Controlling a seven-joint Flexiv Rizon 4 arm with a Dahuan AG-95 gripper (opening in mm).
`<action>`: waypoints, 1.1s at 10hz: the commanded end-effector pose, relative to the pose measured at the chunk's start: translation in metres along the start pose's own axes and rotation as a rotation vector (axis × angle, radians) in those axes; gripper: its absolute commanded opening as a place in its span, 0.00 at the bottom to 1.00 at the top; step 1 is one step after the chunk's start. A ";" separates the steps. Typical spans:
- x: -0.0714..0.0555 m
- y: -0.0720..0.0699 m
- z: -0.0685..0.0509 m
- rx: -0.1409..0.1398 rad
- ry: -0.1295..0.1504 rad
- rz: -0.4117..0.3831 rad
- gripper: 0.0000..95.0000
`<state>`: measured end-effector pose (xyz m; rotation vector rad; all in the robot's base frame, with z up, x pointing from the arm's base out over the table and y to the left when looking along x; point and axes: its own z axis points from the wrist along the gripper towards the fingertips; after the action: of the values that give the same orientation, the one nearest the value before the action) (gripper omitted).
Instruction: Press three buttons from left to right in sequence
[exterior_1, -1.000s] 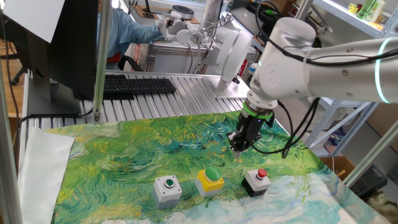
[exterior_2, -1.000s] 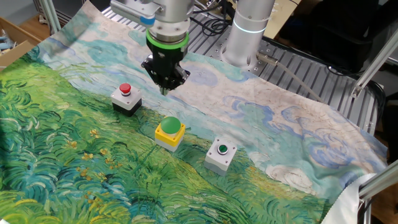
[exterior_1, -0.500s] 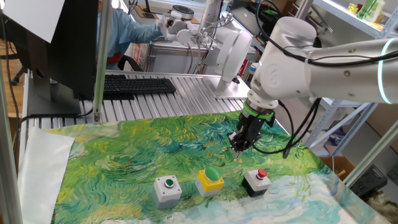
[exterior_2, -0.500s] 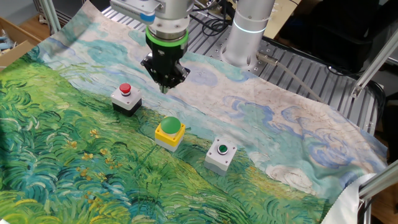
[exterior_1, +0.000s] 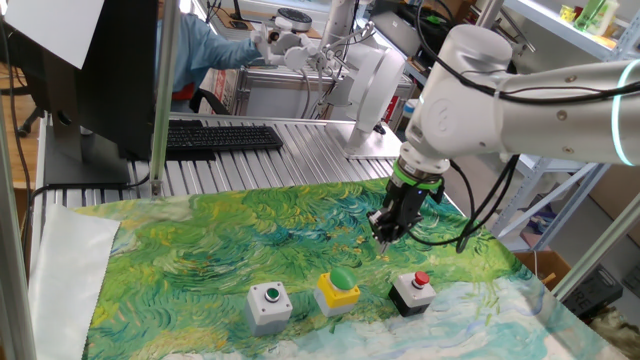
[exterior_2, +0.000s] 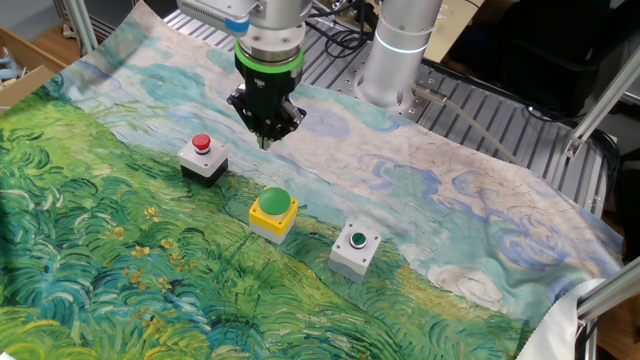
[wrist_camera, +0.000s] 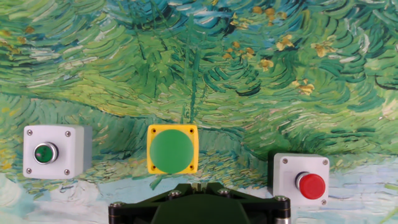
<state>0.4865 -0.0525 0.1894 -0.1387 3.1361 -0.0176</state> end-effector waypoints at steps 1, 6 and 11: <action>0.000 -0.001 0.000 0.017 -0.001 -0.017 0.00; 0.006 0.006 0.002 0.001 0.002 -0.038 0.00; 0.008 0.010 0.002 0.004 -0.011 -0.022 0.00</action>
<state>0.4784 -0.0428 0.1886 -0.1717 3.1246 -0.0202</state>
